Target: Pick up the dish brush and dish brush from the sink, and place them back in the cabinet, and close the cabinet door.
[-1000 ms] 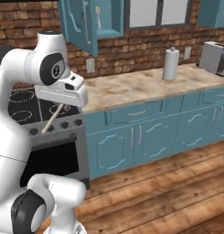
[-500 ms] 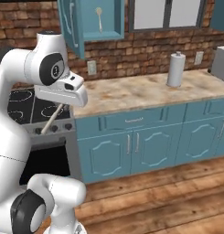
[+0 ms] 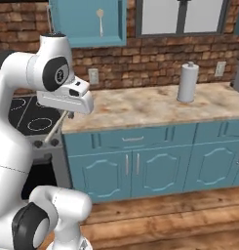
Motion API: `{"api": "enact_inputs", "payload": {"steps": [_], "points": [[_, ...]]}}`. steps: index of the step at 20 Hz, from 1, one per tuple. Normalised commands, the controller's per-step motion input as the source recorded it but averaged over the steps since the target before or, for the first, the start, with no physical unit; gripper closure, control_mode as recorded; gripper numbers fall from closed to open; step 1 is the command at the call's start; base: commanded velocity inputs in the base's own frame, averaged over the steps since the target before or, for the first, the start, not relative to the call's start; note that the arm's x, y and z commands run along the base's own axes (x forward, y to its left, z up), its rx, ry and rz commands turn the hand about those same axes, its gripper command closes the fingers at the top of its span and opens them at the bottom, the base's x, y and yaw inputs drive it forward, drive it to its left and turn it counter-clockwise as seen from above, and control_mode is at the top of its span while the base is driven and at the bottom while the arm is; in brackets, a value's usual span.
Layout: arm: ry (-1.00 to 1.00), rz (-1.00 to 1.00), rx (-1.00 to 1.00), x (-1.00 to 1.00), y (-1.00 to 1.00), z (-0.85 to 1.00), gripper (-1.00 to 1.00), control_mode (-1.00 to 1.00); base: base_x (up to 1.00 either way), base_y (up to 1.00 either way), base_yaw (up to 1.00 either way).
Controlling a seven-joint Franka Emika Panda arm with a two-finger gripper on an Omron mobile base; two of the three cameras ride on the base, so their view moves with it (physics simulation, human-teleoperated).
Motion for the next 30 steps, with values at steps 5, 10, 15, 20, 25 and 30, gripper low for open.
{"api": "enact_inputs", "payload": {"steps": [5, 10, 15, 20, 25, 30], "points": [[0.0, 0.0, 0.0, 0.0, 0.0, 0.0, 1.0, 1.0, 0.65, -0.49, 0.27], [0.0, 0.0, 0.0, 0.0, 0.0, 0.0, 1.0, 1.0, 0.52, -0.48, 0.28], [0.0, 0.0, 0.0, 0.0, 0.0, 0.0, 1.0, 1.0, 0.5, -0.43, 0.28], [0.0, 0.0, 0.0, 0.0, 0.0, 0.0, 1.0, 1.0, 0.52, -0.41, 0.28], [0.0, 0.0, 0.0, 0.0, 0.0, 0.0, 1.0, 1.0, 0.48, -0.35, 0.28], [0.0, 0.0, 0.0, 0.0, 0.0, 0.0, 1.0, 1.0, 0.56, -0.32, 0.24]]}}
